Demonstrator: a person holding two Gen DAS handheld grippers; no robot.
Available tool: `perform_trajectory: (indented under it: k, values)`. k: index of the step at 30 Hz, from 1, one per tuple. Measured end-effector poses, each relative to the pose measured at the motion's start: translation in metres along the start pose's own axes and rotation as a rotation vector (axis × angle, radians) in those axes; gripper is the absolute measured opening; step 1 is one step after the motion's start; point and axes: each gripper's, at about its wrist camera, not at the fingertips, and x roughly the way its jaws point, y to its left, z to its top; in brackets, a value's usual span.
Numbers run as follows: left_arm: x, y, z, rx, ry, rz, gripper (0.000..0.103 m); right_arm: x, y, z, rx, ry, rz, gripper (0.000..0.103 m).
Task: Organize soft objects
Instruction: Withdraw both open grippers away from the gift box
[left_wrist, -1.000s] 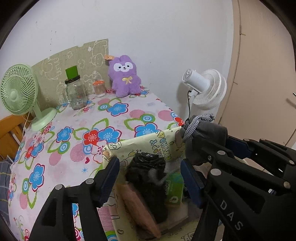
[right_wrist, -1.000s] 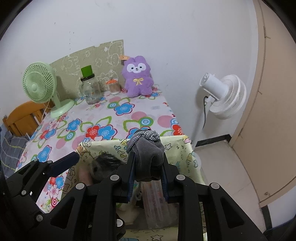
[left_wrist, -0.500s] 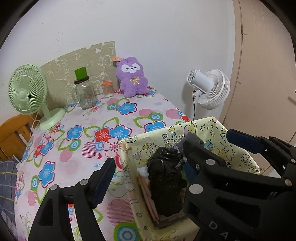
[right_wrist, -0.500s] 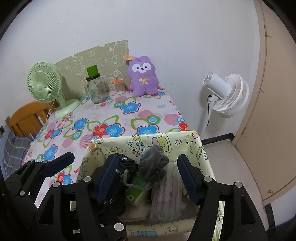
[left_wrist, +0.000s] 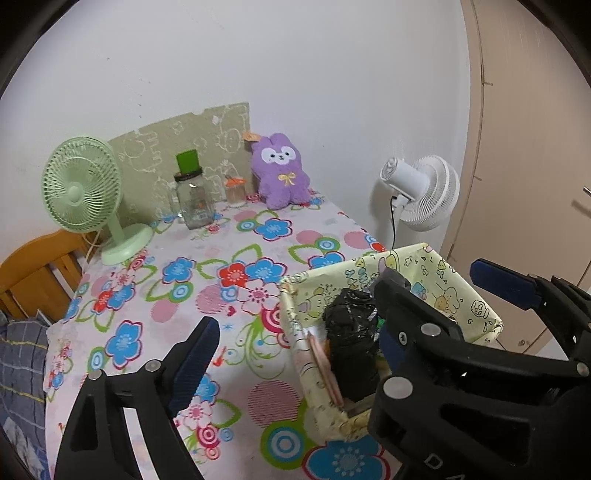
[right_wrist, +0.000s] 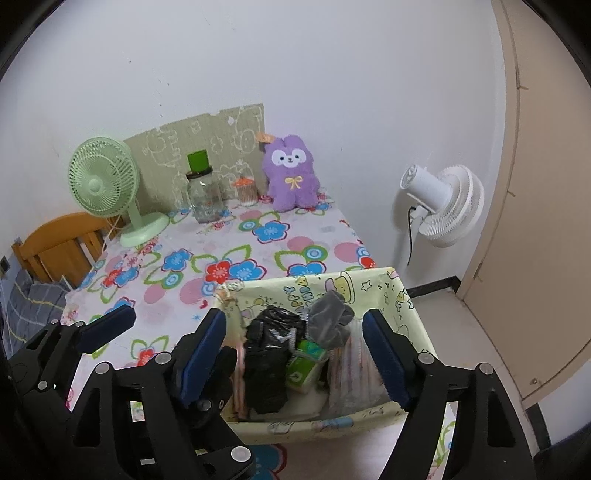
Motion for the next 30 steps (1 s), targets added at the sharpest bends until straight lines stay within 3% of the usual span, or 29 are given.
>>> perform_trajectory:
  k: [30]
  values:
    - [-0.103, 0.069, -0.032, -0.096, -0.151, 0.170, 0.103, -0.082, 0.071, -0.010, -0.082, -0.149, 0.083, 0.092]
